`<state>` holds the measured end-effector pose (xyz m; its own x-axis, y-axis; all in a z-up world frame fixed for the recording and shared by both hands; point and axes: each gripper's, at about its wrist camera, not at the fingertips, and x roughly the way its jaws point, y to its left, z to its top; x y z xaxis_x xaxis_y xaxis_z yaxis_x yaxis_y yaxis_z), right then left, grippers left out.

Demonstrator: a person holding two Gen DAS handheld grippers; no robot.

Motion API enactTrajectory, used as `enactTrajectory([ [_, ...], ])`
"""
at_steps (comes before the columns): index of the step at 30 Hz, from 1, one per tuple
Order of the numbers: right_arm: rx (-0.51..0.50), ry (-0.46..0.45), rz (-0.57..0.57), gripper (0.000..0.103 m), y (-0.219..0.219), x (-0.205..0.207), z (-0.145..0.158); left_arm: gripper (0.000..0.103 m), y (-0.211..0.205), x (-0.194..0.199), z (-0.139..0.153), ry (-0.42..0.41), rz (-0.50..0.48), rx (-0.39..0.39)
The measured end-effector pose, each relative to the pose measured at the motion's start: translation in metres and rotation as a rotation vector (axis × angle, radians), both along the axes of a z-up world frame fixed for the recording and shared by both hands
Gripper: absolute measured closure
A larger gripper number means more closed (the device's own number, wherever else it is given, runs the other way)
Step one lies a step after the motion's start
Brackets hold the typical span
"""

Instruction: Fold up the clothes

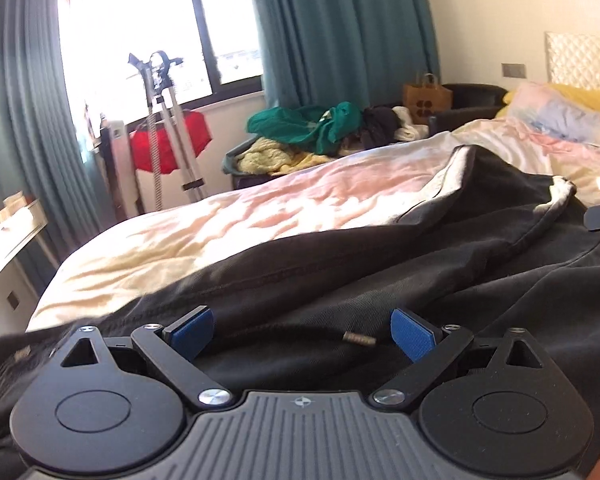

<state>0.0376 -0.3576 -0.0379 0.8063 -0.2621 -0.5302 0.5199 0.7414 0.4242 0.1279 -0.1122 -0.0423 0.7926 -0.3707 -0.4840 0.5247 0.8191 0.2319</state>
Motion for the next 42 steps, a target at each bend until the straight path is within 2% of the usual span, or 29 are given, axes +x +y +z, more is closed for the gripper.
enactTrajectory([
  [4,0.101,-0.013,0.011,0.030,-0.014,0.010,-0.014,0.006,-0.047,0.041,0.002,0.003,-0.139,0.080],
  [6,0.122,-0.007,0.014,0.030,-0.017,0.015,-0.019,0.006,-0.073,0.061,-0.004,0.016,-0.227,0.151],
  [9,0.140,-0.006,-0.003,0.030,-0.023,0.022,-0.025,0.011,-0.107,0.093,-0.020,0.028,-0.275,0.262],
  [11,0.157,-0.008,-0.019,0.030,-0.027,0.025,-0.030,0.019,-0.125,0.114,-0.033,0.061,-0.272,0.322],
  [13,0.180,-0.001,-0.025,0.030,-0.029,0.026,-0.033,0.061,-0.138,0.138,-0.041,0.108,-0.201,0.346],
  [14,0.191,0.002,-0.027,0.029,-0.030,0.026,-0.035,0.072,-0.142,0.149,-0.042,0.134,-0.165,0.336],
  [15,0.203,0.006,-0.030,0.029,-0.031,0.027,-0.036,0.092,-0.144,0.158,-0.039,0.153,-0.128,0.307],
  [16,0.207,0.006,-0.025,0.029,-0.030,0.027,-0.036,0.095,-0.146,0.168,-0.035,0.153,-0.094,0.292],
  [19,0.196,-0.013,-0.023,0.029,-0.027,0.025,-0.033,0.094,-0.153,0.196,-0.027,0.129,-0.009,0.291],
  [23,0.196,-0.010,-0.023,0.029,-0.027,0.026,-0.035,0.091,-0.159,0.227,-0.050,0.200,0.079,0.309],
  [25,0.188,-0.001,-0.019,0.029,-0.027,0.028,-0.038,0.090,-0.160,0.232,-0.066,0.225,0.102,0.309],
  [27,0.177,0.013,-0.012,0.029,-0.026,0.032,-0.040,0.089,-0.156,0.230,-0.066,0.213,0.092,0.301],
  [29,0.163,0.026,-0.009,0.029,-0.024,0.035,-0.042,0.081,-0.151,0.228,-0.063,0.203,0.077,0.294],
  [31,0.153,0.024,-0.004,0.029,-0.023,0.037,-0.040,0.038,-0.134,0.224,-0.050,0.201,0.046,0.265],
  [32,0.149,0.023,-0.002,0.029,-0.023,0.037,-0.039,0.032,-0.124,0.222,-0.042,0.202,0.029,0.247],
  [37,0.133,0.031,0.003,0.030,-0.019,0.035,-0.037,0.022,-0.053,0.194,0.005,0.184,-0.065,0.179],
  [39,0.122,0.035,0.008,0.030,-0.016,0.035,-0.035,0.017,-0.016,0.190,0.019,0.188,-0.065,0.178],
  [42,0.091,0.049,0.016,0.029,-0.011,0.035,-0.032,0.017,0.042,0.187,0.039,0.201,-0.052,0.178],
])
